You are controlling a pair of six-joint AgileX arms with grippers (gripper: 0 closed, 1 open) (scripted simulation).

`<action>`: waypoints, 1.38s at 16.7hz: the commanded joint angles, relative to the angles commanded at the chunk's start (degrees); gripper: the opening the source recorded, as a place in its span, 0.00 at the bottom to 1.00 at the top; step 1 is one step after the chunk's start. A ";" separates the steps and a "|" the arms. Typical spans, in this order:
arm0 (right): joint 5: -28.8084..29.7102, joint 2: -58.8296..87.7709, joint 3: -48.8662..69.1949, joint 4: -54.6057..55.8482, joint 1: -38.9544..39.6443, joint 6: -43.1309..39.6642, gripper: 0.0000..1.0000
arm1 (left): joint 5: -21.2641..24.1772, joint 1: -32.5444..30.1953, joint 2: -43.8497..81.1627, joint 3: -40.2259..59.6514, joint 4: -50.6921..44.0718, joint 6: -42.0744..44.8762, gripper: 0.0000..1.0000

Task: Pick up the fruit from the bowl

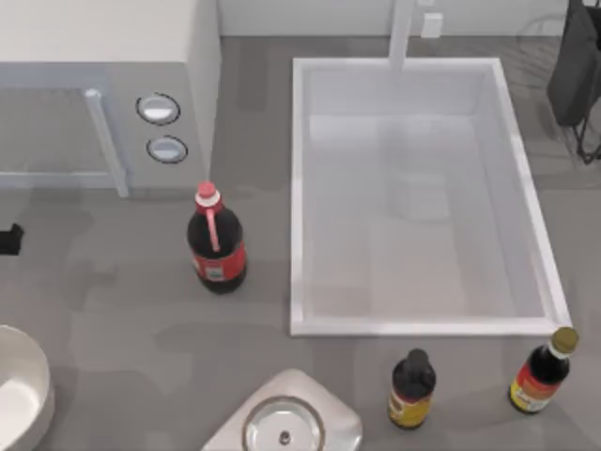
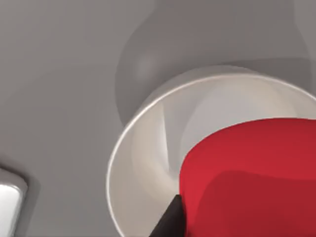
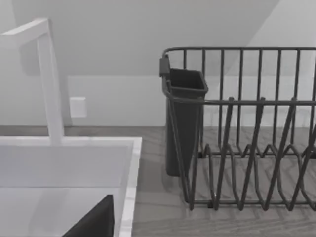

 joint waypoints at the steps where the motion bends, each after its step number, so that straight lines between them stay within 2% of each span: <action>1: 0.00 0.00 0.00 0.00 0.00 0.00 1.00 | 0.00 -0.08 -0.27 4.62 -5.03 -0.09 0.00; 5: 0.00 0.00 0.00 0.00 0.00 0.00 1.00 | -0.01 -0.39 -1.90 19.66 -20.67 -0.45 0.00; 8: 0.00 0.00 0.00 0.00 0.00 0.00 1.00 | -0.01 -0.54 -3.05 25.24 -26.29 -0.64 0.00; 16: 0.00 0.00 0.00 0.00 0.00 0.00 1.00 | -0.05 -1.37 -1.02 27.89 -26.87 -1.72 0.00; 23: 0.00 0.00 0.00 0.00 0.00 0.00 1.00 | 0.36 -12.46 21.99 47.28 -25.41 -13.14 0.00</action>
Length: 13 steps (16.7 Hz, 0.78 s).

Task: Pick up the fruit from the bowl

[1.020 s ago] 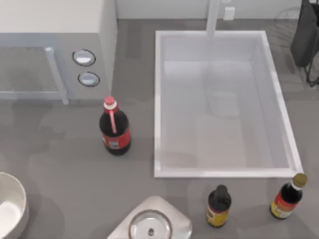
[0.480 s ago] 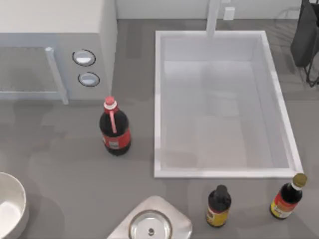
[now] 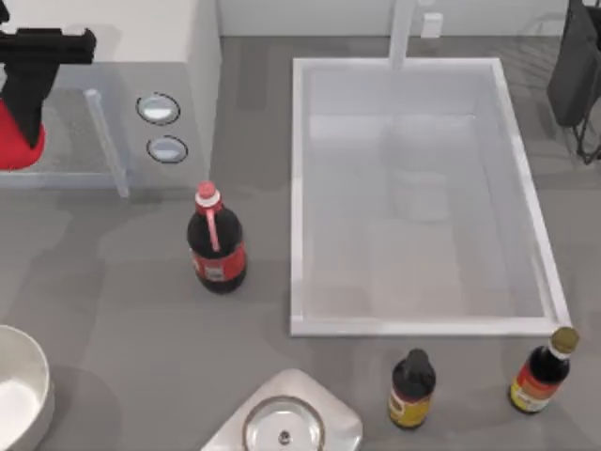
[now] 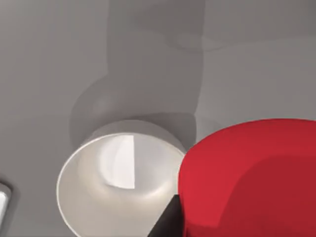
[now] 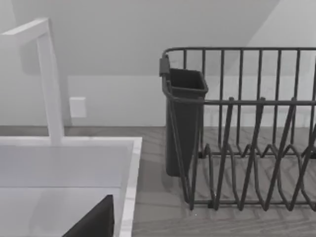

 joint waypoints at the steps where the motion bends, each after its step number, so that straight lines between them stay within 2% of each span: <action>1: 0.00 0.00 0.00 0.00 0.00 0.00 1.00 | 0.14 -2.17 4.26 3.39 0.42 -2.13 0.00; 7: 0.00 0.00 0.00 0.00 0.00 0.00 1.00 | 0.57 -12.87 25.24 20.51 3.92 -13.24 0.00; 13: 0.00 0.00 0.00 0.00 0.00 0.00 1.00 | 0.25 -14.34 29.29 23.88 5.13 -15.50 0.00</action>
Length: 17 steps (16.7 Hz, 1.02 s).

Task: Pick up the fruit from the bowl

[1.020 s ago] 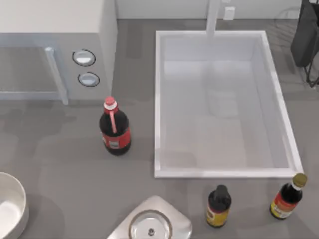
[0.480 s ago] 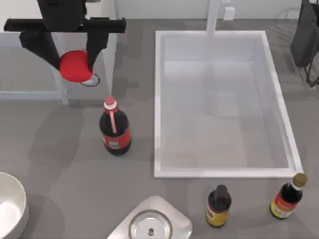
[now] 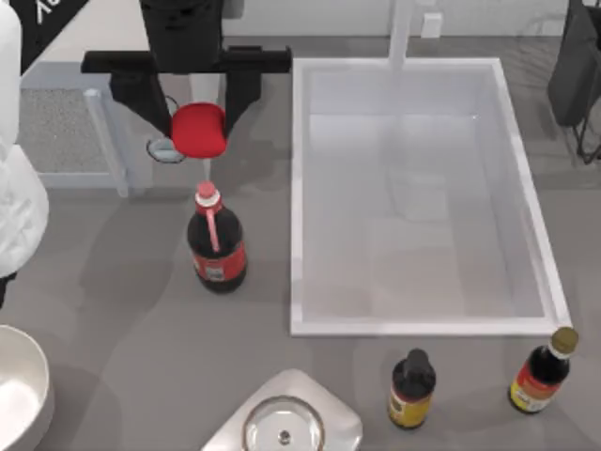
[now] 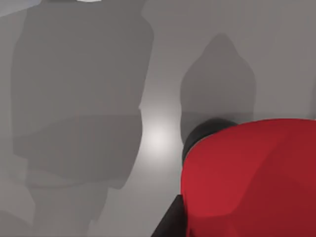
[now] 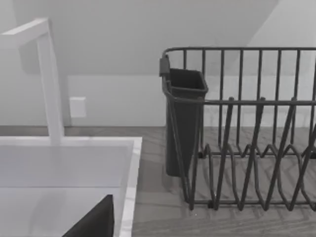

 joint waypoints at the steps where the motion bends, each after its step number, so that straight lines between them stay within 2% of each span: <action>1: 0.00 0.00 0.00 0.00 0.00 0.00 1.00 | 0.05 0.27 0.00 -0.18 -0.11 0.15 0.00; 6: 0.00 0.00 0.00 0.00 0.00 0.00 1.00 | -0.28 -0.13 -0.31 -3.37 3.57 0.01 0.00; 17: 0.00 0.00 0.00 0.00 0.00 0.00 1.00 | -0.65 -0.09 -1.73 -23.47 24.24 -0.10 0.00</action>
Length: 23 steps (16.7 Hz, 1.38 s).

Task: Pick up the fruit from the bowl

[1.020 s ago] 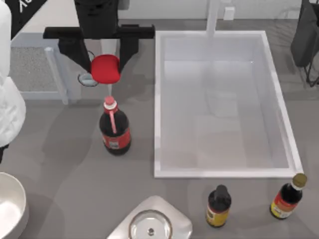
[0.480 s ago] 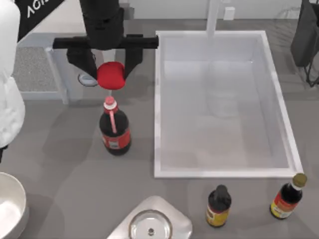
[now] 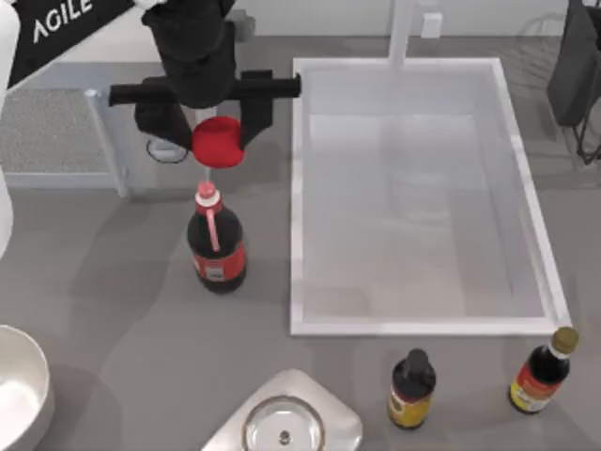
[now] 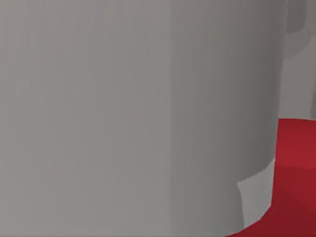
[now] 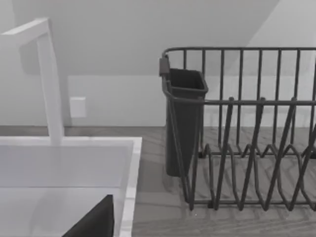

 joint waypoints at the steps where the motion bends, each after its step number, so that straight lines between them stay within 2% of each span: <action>1: 0.00 0.00 0.00 0.00 0.00 0.00 1.00 | 0.10 0.13 -0.20 -1.69 1.16 0.05 0.00; 5: 0.00 0.00 0.00 0.00 0.00 0.00 1.00 | 0.60 0.28 -0.93 -6.16 2.86 0.25 0.00; 9: 0.00 0.00 0.00 0.00 0.00 0.00 1.00 | 0.62 0.28 -0.93 -6.30 2.86 0.26 0.00; 22: 0.00 0.00 0.00 0.00 0.00 0.00 1.00 | 0.62 0.28 -0.93 -6.30 2.86 0.26 0.98; 23: 0.00 0.00 0.00 0.00 0.00 0.00 1.00 | 0.62 0.28 -0.93 -6.30 2.86 0.26 1.00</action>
